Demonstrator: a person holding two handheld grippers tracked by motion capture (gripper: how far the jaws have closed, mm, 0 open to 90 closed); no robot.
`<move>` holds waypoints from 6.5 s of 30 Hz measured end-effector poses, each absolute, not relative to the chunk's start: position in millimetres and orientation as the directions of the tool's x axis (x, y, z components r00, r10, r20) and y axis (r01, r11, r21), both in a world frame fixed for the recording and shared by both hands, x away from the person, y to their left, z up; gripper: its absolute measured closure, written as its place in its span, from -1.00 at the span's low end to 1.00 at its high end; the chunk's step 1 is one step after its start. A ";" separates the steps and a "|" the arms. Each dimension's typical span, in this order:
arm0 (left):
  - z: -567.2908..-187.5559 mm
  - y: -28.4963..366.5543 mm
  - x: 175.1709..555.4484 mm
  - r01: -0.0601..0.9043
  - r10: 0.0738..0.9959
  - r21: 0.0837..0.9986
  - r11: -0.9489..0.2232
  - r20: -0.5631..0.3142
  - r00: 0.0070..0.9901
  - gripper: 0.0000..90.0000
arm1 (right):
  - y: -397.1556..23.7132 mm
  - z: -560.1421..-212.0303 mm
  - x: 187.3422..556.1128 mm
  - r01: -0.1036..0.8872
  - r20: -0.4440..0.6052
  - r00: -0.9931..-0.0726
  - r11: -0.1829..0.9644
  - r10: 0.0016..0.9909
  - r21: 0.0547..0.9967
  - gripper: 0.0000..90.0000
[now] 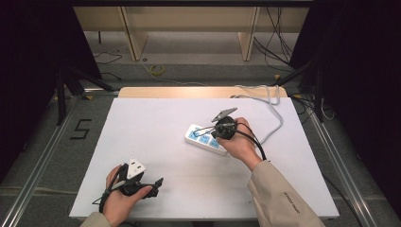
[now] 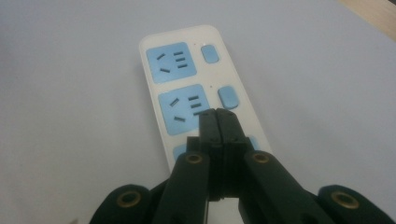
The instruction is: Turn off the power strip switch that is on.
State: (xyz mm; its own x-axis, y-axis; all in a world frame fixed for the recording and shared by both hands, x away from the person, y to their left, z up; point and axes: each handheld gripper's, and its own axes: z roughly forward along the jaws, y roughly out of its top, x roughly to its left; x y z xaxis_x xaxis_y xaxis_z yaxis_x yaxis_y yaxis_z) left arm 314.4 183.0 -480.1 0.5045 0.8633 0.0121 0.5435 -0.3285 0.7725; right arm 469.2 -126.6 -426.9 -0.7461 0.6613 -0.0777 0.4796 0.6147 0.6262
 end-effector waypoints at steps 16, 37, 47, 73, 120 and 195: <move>-479.9 183.9 312.7 0.545 0.864 0.770 -0.332 0.017 0.503 -0.84 | -118.1 -427.3 478.5 0.486 -0.068 -0.744 0.608 0.665 0.628 1.00; -481.0 184.1 310.5 0.544 0.863 0.766 -0.343 0.027 0.505 -0.84 | -108.1 -425.7 487.4 0.491 -0.056 -0.741 0.596 0.669 0.635 1.00; -482.6 184.3 309.9 0.547 0.865 0.768 -0.334 0.019 0.502 -0.84 | -101.7 -427.5 491.5 0.500 -0.040 -0.739 0.588 0.672 0.635 1.00; -479.6 187.4 309.0 0.531 0.855 0.782 -0.328 0.006 0.519 -0.80 | -85.1 -440.4 510.1 0.522 -0.011 -0.739 0.582 0.674 0.624 1.00; -479.1 185.4 308.8 0.528 0.847 0.781 -0.334 0.003 0.531 -0.75 | -62.6 -433.3 533.3 0.537 -0.034 -0.739 0.620 0.673 0.572 1.00; -478.9 183.8 308.2 0.526 0.857 0.786 -0.324 0.008 0.516 -0.74 | -51.2 -443.6 537.0 0.564 -0.054 -0.728 0.642 0.683 0.519 1.00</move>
State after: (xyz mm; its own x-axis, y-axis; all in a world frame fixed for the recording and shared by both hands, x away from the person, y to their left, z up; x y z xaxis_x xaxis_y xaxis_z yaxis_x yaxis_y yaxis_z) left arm 308.2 183.8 -478.9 0.5158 0.8567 0.0082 0.5260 -0.3242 0.7863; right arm 537.0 -51.2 -443.6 -0.7283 0.6831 -0.0540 0.5642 0.6425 0.5186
